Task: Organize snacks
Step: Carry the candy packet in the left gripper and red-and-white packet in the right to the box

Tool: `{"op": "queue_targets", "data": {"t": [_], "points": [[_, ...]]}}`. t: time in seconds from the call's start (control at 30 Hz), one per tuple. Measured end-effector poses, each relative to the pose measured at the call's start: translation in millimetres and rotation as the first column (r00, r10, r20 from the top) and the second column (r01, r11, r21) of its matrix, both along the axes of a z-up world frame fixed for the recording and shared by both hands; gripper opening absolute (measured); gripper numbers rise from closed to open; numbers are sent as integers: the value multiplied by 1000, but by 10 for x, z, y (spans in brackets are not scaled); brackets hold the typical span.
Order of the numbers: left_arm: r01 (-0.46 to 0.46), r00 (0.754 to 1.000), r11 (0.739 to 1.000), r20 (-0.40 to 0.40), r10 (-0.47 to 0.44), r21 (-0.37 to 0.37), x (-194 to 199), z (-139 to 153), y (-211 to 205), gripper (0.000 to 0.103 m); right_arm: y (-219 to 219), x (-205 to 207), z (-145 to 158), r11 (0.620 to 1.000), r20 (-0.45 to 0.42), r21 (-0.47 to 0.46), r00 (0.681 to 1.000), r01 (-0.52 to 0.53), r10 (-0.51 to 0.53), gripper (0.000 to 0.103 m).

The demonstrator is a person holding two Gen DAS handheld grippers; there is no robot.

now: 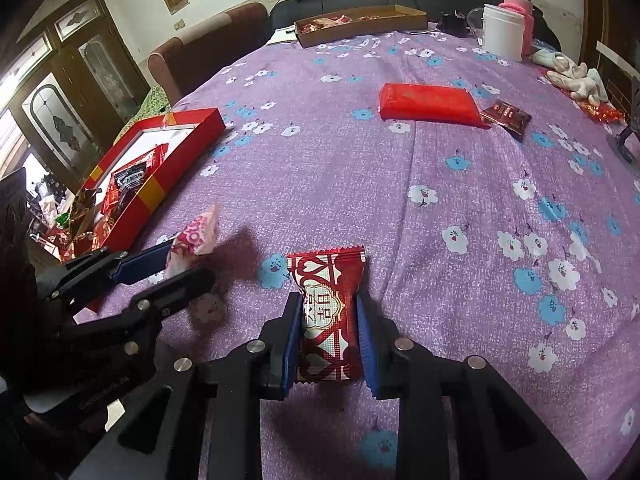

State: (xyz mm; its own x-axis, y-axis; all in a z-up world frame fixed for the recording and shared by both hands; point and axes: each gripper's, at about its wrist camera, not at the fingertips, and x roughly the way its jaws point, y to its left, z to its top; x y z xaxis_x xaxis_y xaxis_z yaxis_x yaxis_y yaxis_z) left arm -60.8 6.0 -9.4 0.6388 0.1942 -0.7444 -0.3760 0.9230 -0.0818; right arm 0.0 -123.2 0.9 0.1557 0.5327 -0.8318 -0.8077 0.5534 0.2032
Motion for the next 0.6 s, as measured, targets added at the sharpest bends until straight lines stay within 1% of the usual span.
{"op": "queue_targets", "data": {"t": [0.3, 0.5, 0.6], "points": [[-33, 999, 999, 34, 34, -25, -231, 148, 102, 33, 28, -47, 31, 1000, -1, 17, 1000, -21, 21, 27], [-53, 997, 999, 59, 52, 14, -447, 289, 91, 33, 132, -134, 97, 998, 3, 29, 999, -51, 51, 27], [-80, 995, 996, 67, 79, 27, -577, 345, 144, 33, 237, -200, 128, 997, 5, 31, 997, -77, 76, 27]]}}
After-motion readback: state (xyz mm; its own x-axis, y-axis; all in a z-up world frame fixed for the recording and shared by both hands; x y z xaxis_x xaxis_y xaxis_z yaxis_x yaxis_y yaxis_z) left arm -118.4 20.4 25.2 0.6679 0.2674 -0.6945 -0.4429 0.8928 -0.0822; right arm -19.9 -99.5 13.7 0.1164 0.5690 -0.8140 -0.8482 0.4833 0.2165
